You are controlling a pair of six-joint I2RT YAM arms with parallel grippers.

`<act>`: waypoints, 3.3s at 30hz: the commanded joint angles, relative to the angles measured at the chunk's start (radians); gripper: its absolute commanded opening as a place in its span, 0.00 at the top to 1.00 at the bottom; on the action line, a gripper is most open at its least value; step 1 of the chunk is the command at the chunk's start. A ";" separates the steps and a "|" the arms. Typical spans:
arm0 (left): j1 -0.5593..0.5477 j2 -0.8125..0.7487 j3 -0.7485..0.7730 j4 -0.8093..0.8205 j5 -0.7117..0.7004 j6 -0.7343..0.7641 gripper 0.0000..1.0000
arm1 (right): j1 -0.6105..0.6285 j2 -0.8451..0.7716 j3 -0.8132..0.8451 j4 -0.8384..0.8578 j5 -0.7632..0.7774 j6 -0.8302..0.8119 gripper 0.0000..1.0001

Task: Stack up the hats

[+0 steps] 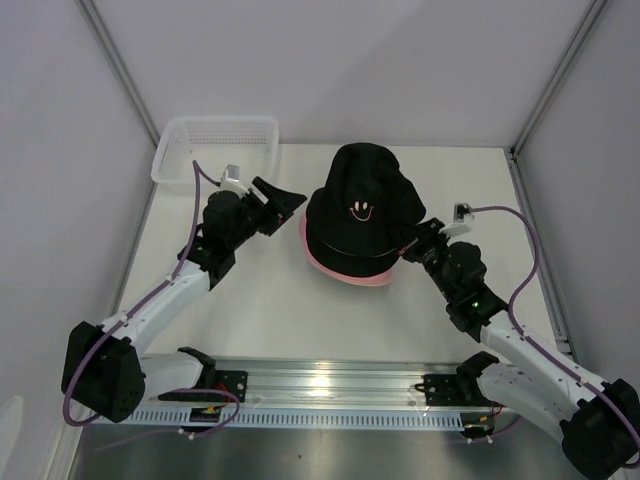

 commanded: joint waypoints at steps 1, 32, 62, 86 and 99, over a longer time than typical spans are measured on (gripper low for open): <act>0.002 0.005 -0.057 0.238 0.184 -0.160 0.27 | 0.023 -0.008 -0.029 0.011 0.006 -0.057 1.00; -0.074 -0.010 -0.088 0.100 0.038 0.090 0.99 | -0.047 -0.158 -0.050 -0.195 0.076 0.003 0.58; -0.136 0.028 -0.053 0.063 0.009 0.251 0.99 | -0.196 0.124 -0.028 0.291 0.041 0.342 0.50; -0.139 0.032 -0.015 0.069 0.028 0.268 0.99 | -0.219 -0.052 -0.058 -0.067 0.056 0.440 0.43; -0.145 0.022 -0.010 0.063 0.025 0.282 0.99 | -0.185 0.098 -0.072 0.053 -0.037 0.507 0.43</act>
